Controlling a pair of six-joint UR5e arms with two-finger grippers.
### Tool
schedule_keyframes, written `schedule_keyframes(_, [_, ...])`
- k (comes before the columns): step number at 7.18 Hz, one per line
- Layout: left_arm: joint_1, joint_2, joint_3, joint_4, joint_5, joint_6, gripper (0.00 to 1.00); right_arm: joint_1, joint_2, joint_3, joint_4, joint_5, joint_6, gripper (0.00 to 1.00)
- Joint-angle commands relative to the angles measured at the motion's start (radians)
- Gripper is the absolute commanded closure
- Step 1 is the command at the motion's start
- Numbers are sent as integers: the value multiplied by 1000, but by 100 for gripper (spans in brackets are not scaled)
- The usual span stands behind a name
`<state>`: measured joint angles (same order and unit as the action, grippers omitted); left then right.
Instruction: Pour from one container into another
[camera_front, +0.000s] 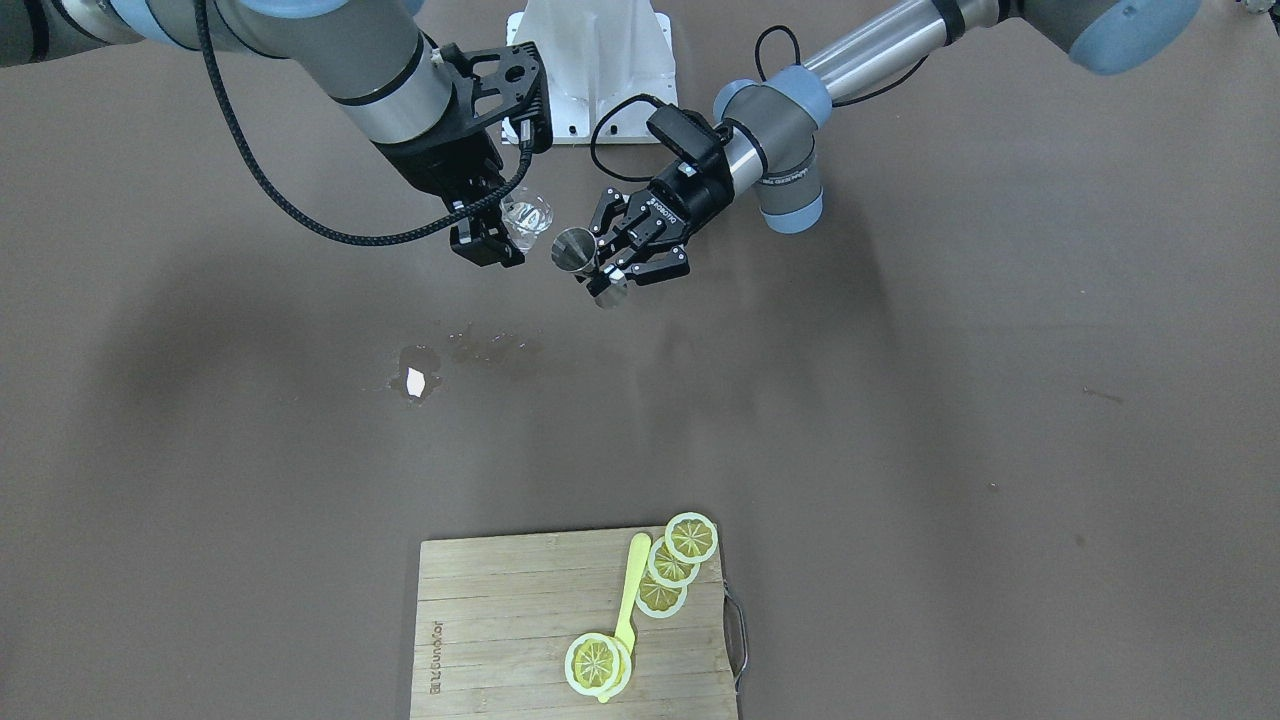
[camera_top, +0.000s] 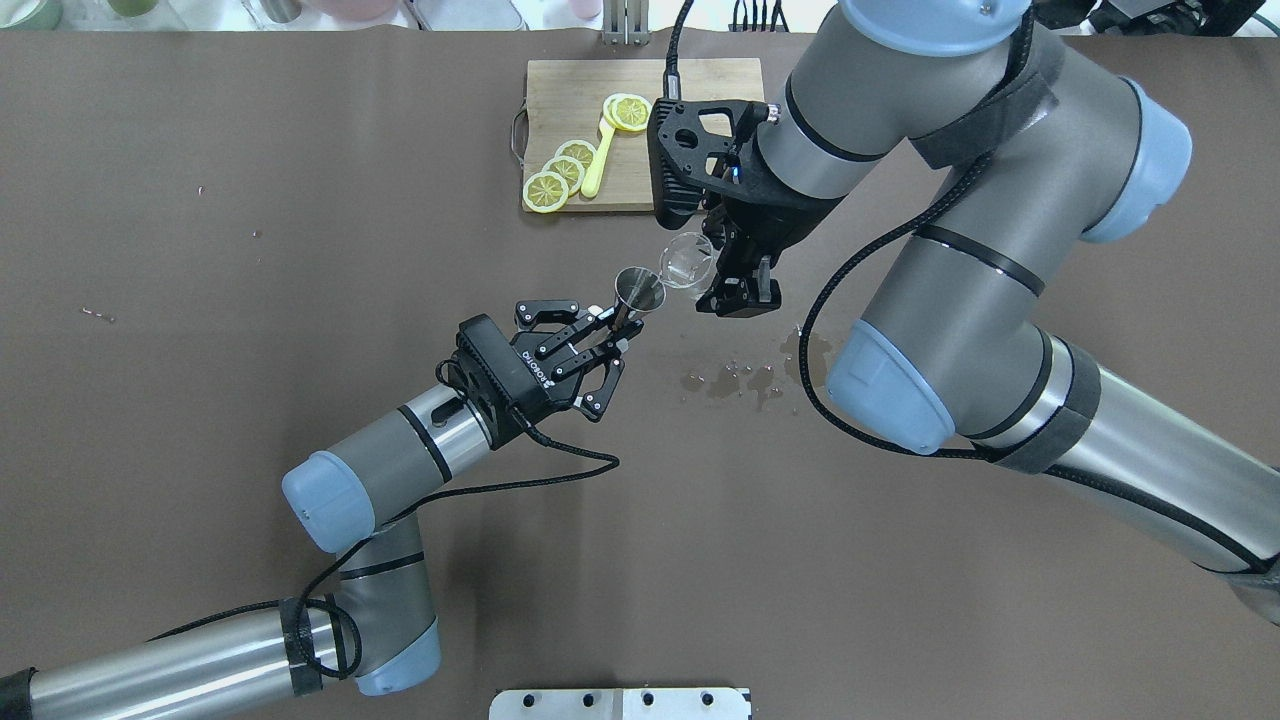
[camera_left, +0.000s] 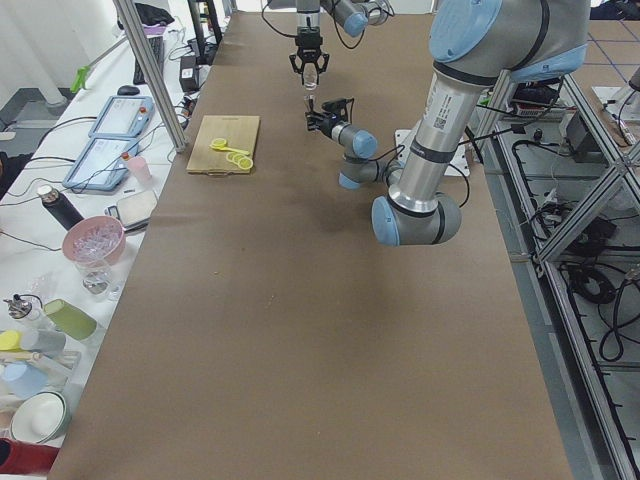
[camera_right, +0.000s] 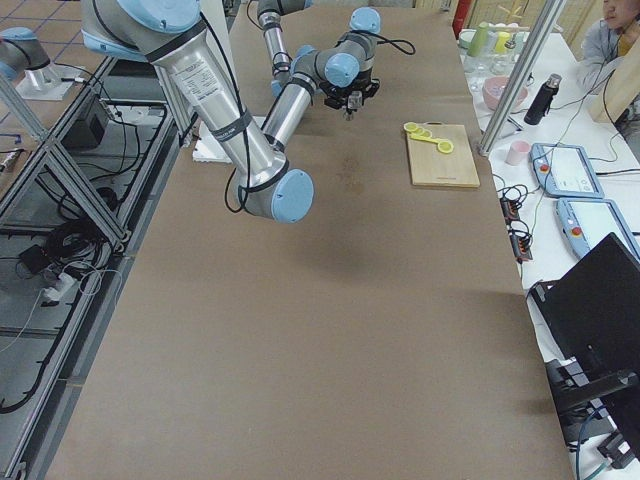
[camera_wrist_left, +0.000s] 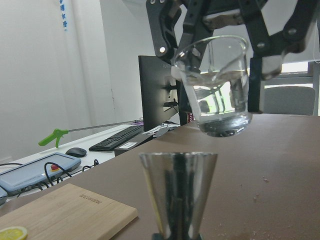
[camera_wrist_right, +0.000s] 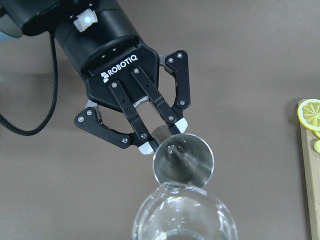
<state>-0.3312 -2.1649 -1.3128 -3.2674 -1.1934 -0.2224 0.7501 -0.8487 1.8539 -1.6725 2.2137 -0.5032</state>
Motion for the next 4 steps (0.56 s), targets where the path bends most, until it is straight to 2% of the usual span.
schedule_keyframes(1, [0,-3,1,0,0,0,100,-5,20,-10,-35,-14,2,100])
schedule_keyframes(4, [1,-3,4,0,0,0,100,-11,34,-12,-64,-41,2,100])
